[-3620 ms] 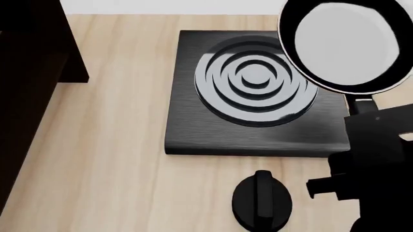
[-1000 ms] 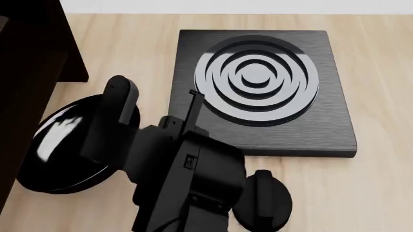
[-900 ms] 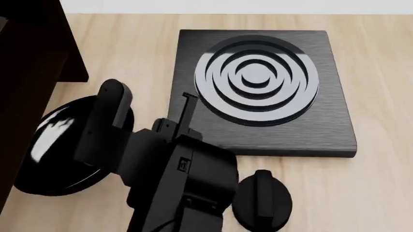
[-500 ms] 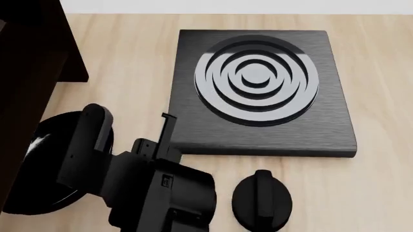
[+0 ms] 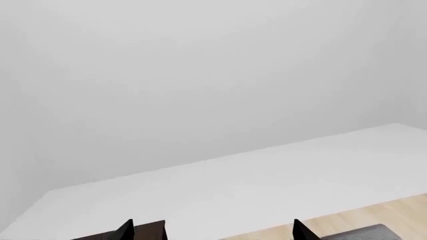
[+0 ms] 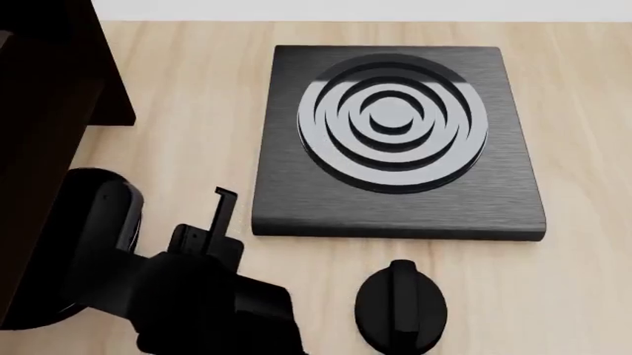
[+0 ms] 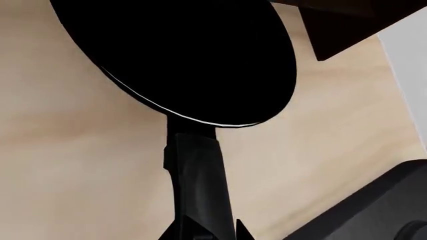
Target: Put the frying pan under the cabinet shelf.
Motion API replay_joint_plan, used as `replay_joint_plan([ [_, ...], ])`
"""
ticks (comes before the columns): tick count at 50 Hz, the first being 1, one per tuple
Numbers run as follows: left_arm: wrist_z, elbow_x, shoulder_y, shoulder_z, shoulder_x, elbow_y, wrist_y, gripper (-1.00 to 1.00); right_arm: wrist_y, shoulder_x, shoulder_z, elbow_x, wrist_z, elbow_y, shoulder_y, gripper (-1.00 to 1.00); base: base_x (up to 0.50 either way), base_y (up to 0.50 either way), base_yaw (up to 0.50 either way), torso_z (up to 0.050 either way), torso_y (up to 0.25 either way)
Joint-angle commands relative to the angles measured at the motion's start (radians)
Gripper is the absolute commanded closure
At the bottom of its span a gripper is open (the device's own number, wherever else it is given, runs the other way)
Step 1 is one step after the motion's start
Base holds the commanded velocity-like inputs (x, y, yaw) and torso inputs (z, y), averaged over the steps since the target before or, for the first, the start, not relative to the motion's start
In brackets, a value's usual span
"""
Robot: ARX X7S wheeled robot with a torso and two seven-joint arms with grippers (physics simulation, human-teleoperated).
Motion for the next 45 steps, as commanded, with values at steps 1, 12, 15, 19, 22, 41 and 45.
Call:
replay_joint_plan([
  [1, 0.044, 0.056, 0.011, 0.015, -0.007, 0.017, 0.025, -1.0, -0.155, -0.011, -0.004, 0.209, 0.255, 0.148, 0.045, 1.0, 0.0, 0.0, 0.0, 0.0, 0.0],
  [12, 0.06, 0.074, 0.018, 0.025, -0.015, 0.008, 0.04, -1.0, -0.303, -0.012, -0.086, 0.429, 0.407, 0.3, 0.117, 1.0, 0.0, 0.0, 0.0, 0.0, 0.0],
  [15, 0.06, 0.075, 0.018, 0.026, -0.018, 0.007, 0.042, -1.0, -0.36, -0.012, -0.136, 0.517, 0.462, 0.355, 0.152, 1.0, 0.0, 0.0, 0.0, 0.003, 0.003],
  [19, 0.061, 0.075, 0.018, 0.028, -0.021, 0.006, 0.044, -1.0, -0.427, -0.012, -0.212, 0.629, 0.524, 0.413, 0.196, 1.0, 0.0, 0.0, 0.0, 0.0, 0.0],
  [22, 0.063, 0.077, 0.018, 0.03, -0.023, 0.004, 0.047, -1.0, -0.477, -0.012, -0.275, 0.719, 0.569, 0.448, 0.233, 1.0, 0.0, 0.0, 0.0, 0.0, 0.0],
  [41, 0.044, 0.058, 0.016, 0.032, -0.031, 0.006, 0.051, -1.0, -0.637, -0.013, -0.474, 0.944, 0.664, 0.537, 0.31, 1.0, 0.0, 0.0, 0.0, 0.0, 0.001],
  [45, 0.037, 0.05, 0.014, 0.031, -0.032, 0.009, 0.05, -1.0, -0.642, -0.013, -0.473, 0.941, 0.661, 0.547, 0.303, 1.0, 0.0, 0.0, 0.0, 0.0, 0.0],
])
